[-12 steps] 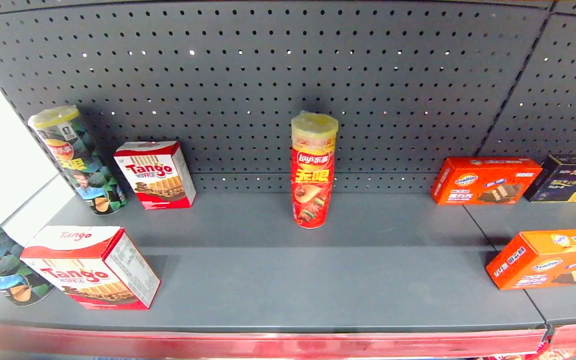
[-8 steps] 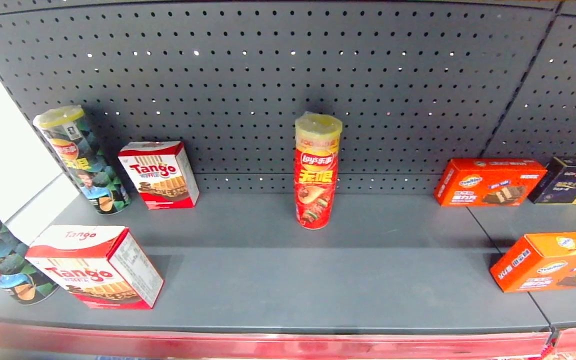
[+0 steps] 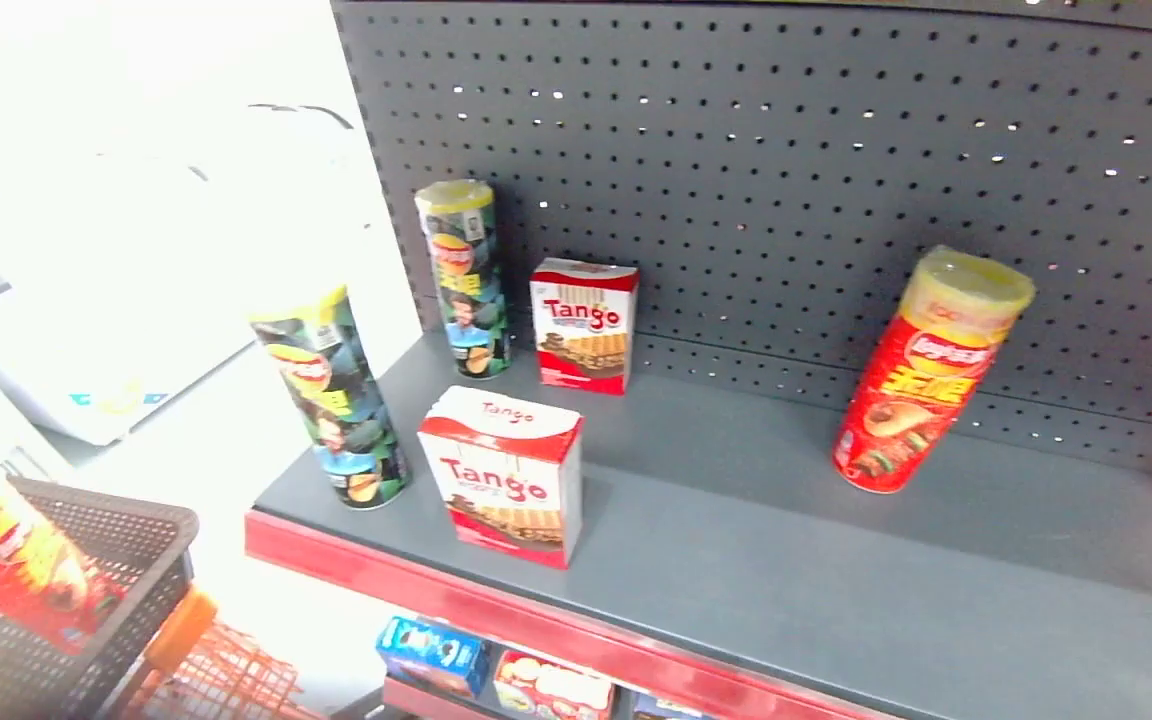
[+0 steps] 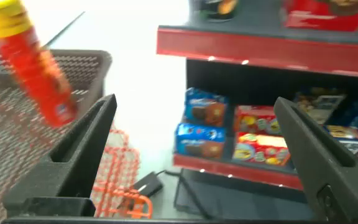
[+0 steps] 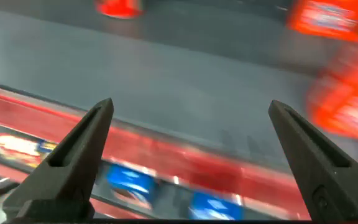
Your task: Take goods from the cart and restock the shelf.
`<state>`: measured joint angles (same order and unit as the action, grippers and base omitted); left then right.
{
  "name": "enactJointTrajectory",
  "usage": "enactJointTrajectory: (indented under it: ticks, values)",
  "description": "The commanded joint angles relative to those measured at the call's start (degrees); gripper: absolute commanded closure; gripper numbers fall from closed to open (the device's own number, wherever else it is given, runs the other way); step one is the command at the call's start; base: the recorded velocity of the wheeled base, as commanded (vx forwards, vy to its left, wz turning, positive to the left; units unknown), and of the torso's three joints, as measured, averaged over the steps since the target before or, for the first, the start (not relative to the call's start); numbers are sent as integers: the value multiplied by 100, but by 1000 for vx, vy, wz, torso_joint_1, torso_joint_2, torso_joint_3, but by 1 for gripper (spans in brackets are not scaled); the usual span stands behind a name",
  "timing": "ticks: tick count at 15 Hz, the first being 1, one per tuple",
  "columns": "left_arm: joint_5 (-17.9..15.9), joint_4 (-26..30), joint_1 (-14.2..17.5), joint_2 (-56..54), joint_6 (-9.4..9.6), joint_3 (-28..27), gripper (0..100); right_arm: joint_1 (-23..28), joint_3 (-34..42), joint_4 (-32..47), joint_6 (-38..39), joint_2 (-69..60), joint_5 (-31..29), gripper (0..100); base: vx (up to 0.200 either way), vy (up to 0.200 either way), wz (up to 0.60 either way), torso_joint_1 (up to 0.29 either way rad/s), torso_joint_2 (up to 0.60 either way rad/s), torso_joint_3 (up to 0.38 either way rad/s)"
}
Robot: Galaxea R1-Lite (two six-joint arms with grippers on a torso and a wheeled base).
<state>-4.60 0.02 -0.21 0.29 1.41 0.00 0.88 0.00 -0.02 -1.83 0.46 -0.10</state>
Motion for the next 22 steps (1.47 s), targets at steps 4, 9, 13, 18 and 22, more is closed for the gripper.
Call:
enactJointTrajectory:
  ticks: [4, 9, 13, 18, 22]
  values:
    - [-6, -2, 3, 6, 8, 0, 0, -9, 0, 11, 104, 6, -25, 0, 0, 0, 150, -1, 1, -1]
    - [-24, -2, 3, 6, 26, 0, 0, -9, 0, 11, 104, 6, -17, 0, 0, 0, 0, 0, 0, 0]
    - [688, 472, 91, 507, 456, -1160, 0, -9, 0, 11, 104, 6, -25, 0, 0, 0, 0, 0, 0, 0]
    - [1242, 622, 144, 2142, 412, -1503, 0, -9, 0, 11, 104, 6, -17, 0, 0, 0, 0, 0, 0, 0]
    - [697, 630, 812, 3785, -10, -2083, 0, 0, 0, 11, 104, 6, -17, 0, 0, 0, 0, 0, 0, 0]
